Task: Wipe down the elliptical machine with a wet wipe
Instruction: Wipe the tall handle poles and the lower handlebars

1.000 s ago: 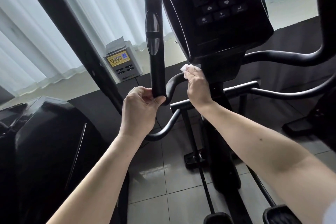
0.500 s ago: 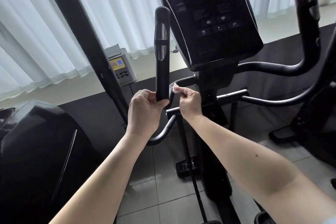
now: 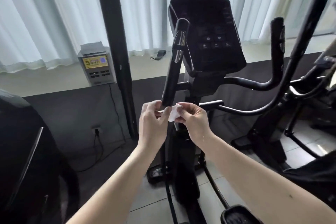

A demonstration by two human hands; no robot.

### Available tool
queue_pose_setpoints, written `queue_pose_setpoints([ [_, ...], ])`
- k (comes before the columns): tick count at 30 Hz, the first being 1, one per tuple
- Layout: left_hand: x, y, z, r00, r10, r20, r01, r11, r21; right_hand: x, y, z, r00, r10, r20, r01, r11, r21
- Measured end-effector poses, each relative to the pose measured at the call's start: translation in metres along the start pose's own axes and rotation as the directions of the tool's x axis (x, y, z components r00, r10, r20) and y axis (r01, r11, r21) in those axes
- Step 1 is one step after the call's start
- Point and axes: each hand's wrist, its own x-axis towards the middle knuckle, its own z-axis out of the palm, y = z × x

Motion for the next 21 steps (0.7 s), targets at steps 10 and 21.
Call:
queue_pose_setpoints([
  [10,-0.005,-0.032,-0.011,0.992,-0.084,0.098,0.107,0.957,-0.27,-0.015,-0.002,0.032,0.998,0.041,-0.055,-0.051,0.978,-0.202],
  [21,0.059,-0.033,0.042,0.841,-0.541,0.013,0.355,0.534,-0.767,-0.004,-0.005,0.026,0.965,0.088,-0.248,-0.182,0.905,-0.384],
])
